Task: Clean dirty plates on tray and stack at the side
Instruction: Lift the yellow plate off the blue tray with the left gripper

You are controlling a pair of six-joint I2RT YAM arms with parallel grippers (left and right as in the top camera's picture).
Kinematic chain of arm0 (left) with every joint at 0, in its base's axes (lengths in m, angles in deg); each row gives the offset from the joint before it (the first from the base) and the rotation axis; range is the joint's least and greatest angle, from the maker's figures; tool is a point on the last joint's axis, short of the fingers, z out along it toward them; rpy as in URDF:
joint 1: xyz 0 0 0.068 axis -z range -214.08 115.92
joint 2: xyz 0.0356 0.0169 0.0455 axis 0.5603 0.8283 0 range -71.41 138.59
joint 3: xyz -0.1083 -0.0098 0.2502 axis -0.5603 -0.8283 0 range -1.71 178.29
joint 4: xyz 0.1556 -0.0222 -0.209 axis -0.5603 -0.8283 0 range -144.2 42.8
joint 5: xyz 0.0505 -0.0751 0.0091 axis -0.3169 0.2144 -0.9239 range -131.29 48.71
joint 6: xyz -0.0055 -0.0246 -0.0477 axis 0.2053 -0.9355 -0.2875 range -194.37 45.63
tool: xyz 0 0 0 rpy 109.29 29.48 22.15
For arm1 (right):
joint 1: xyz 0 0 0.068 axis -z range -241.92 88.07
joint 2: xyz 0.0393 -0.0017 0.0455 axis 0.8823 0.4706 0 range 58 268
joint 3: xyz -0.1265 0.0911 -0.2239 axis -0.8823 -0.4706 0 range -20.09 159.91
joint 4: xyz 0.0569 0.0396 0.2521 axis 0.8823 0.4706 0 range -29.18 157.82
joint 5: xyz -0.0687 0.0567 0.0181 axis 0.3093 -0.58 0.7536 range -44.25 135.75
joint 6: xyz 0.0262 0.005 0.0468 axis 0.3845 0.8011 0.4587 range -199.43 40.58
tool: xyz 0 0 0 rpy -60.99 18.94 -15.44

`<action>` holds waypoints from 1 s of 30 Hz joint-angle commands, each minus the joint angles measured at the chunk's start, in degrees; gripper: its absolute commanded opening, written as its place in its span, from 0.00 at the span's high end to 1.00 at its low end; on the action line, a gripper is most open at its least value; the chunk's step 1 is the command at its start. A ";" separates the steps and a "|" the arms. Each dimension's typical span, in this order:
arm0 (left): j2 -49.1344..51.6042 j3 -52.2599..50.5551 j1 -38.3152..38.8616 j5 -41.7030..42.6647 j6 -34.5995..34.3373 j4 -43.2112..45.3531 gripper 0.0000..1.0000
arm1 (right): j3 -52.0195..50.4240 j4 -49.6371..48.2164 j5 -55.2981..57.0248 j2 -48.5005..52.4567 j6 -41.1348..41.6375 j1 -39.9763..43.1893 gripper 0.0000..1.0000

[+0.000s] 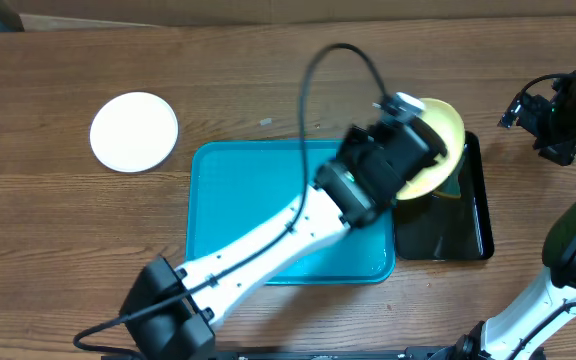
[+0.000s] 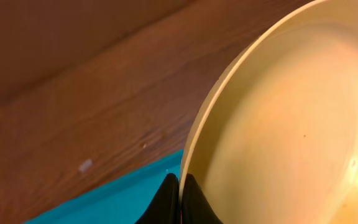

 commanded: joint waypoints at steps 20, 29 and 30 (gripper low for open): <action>0.94 1.60 12.39 -32.63 47.82 31.65 0.96 | 1.05 -0.15 0.13 -1.97 0.20 0.13 0.00; 0.94 1.60 13.25 -32.37 52.04 37.55 0.96 | 1.05 -0.15 0.13 -1.97 0.20 0.11 0.00; 0.94 1.60 13.25 -32.37 51.43 37.44 0.96 | 1.05 -0.15 0.13 -1.97 0.20 0.11 0.00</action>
